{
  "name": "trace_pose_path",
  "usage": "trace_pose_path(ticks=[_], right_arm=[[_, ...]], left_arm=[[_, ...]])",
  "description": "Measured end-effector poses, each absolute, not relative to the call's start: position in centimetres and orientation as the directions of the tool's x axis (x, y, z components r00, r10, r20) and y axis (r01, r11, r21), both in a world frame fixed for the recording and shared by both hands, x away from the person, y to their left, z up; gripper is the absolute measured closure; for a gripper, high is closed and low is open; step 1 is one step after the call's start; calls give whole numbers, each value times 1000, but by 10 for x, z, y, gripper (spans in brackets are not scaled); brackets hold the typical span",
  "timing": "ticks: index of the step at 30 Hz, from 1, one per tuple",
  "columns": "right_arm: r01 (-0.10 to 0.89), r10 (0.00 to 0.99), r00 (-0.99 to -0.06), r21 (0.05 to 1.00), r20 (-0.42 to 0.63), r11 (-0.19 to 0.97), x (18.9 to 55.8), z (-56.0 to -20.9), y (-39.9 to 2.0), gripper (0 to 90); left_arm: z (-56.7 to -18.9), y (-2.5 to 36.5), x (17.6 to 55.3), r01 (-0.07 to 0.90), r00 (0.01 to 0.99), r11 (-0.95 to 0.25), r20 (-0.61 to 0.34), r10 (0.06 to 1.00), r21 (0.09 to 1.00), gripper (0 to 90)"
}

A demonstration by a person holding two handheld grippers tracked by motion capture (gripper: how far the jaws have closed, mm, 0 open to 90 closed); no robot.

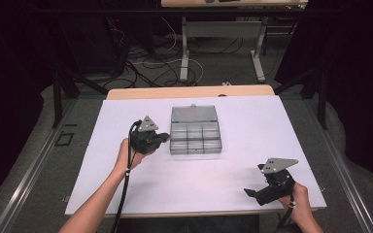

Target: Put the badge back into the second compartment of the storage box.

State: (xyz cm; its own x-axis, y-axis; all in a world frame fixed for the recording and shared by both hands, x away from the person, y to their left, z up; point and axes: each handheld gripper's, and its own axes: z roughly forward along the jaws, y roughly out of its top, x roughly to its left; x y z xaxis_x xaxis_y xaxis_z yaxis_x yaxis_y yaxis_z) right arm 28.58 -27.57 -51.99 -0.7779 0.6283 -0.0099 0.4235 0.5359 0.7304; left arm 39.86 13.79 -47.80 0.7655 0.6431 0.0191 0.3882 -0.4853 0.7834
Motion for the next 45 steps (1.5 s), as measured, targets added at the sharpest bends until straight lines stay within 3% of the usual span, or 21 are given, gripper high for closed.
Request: trace_pose_path(ticks=[45], right_arm=[[424, 628, -778, 728, -12, 539, 286, -520, -276, 4]], left_arm=[[-491, 105, 427, 376, 761, -440, -1, 648, 815, 879]])
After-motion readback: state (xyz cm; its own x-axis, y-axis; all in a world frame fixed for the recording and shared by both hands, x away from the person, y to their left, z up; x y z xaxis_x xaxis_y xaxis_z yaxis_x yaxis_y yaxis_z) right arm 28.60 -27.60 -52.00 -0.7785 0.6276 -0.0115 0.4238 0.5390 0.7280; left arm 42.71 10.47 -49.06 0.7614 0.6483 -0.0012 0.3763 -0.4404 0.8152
